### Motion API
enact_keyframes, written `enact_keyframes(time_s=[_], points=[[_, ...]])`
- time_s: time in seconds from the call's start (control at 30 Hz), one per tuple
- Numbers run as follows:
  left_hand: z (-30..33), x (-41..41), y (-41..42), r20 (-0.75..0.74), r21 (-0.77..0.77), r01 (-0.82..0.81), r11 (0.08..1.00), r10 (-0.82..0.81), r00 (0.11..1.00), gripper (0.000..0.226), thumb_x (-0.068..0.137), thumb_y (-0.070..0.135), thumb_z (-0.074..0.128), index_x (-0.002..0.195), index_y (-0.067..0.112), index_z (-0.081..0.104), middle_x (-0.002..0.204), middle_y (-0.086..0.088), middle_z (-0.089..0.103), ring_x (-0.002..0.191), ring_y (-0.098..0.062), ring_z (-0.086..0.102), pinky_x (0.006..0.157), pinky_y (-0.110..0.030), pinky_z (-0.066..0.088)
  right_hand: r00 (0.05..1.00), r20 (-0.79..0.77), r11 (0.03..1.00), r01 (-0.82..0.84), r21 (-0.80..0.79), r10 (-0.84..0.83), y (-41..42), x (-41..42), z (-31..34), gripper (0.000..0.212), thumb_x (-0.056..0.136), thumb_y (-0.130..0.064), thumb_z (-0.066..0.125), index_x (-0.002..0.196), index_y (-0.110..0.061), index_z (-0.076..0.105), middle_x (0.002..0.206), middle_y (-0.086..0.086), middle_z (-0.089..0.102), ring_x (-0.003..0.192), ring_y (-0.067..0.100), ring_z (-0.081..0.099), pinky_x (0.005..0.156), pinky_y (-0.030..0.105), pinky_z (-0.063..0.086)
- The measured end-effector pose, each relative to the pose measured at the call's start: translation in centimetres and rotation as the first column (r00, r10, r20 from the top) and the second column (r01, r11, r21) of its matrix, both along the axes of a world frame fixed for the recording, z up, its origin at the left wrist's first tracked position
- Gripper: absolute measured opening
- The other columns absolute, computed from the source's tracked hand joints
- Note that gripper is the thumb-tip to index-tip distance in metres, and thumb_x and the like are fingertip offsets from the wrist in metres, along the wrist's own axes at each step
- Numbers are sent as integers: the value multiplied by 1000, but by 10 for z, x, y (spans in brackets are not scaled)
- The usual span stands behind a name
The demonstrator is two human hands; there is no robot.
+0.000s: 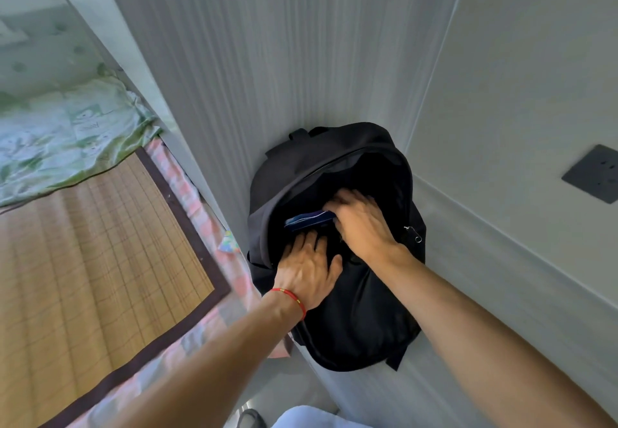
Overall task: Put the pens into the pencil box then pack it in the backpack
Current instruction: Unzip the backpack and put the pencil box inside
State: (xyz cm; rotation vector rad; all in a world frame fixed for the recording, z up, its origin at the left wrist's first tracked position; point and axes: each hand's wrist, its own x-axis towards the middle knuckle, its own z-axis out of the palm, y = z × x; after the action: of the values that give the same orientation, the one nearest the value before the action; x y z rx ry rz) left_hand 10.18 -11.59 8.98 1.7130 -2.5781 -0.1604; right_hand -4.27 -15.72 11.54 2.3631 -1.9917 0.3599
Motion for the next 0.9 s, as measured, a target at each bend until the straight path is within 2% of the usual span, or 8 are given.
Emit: enact_keyframes(time_s=[0.1,0.23,0.37,0.6,0.7,0.77,0.9], points=[[2,-2,0,-22,15,-1,1000,2,1000,62,97,50,28,142,9,41,147,-8,41,134,-25,38,109,-40,37,998,-7,997,-59,57,59,14,-6,-17,54,85,-9,65,137,-26,59,134,3,55,120,27,57,103,44,47],[3,-4,-1,-35,9,2,1000,-1,999,61,98,48,31,143,8,39,147,-7,42,133,-23,39,111,-39,37,989,-86,988,-115,102,124,16,-8,-30,61,84,-20,67,143,-26,52,148,4,48,131,27,53,119,47,30],[4,-6,-3,-67,12,2,1000,-1,998,58,94,45,38,139,9,42,144,-7,44,131,-24,39,110,-39,37,991,-44,986,-124,114,130,8,-9,-27,58,87,-14,58,144,-24,51,144,1,53,127,24,58,118,45,30],[4,-6,-5,-110,9,30,999,-29,994,59,91,43,43,138,8,45,139,-8,47,131,-24,40,112,-36,35,988,-44,956,-131,261,148,-1,-9,-19,69,82,-11,68,146,-22,46,144,-1,47,128,22,56,120,43,27],[4,-5,-5,-149,6,35,999,-34,988,49,95,33,40,137,9,46,140,-6,47,131,-23,40,112,-33,35,985,-75,931,-119,344,153,-4,-10,-18,63,85,-12,67,144,-24,50,146,-1,47,132,21,53,122,43,23],[5,-4,-8,-173,-6,34,999,-34,984,42,95,23,42,134,10,49,139,-6,50,131,-22,42,111,-31,37,982,-107,928,-105,358,153,-2,-12,-21,66,86,-12,65,148,-24,45,151,-1,44,135,22,50,124,42,19],[15,-8,-18,-114,23,-54,998,57,992,46,86,2,49,131,9,44,122,-11,59,116,-26,53,96,-35,49,988,-64,932,-107,346,138,0,-10,-23,71,84,-8,65,149,-26,41,147,-1,51,136,23,48,125,45,16]])
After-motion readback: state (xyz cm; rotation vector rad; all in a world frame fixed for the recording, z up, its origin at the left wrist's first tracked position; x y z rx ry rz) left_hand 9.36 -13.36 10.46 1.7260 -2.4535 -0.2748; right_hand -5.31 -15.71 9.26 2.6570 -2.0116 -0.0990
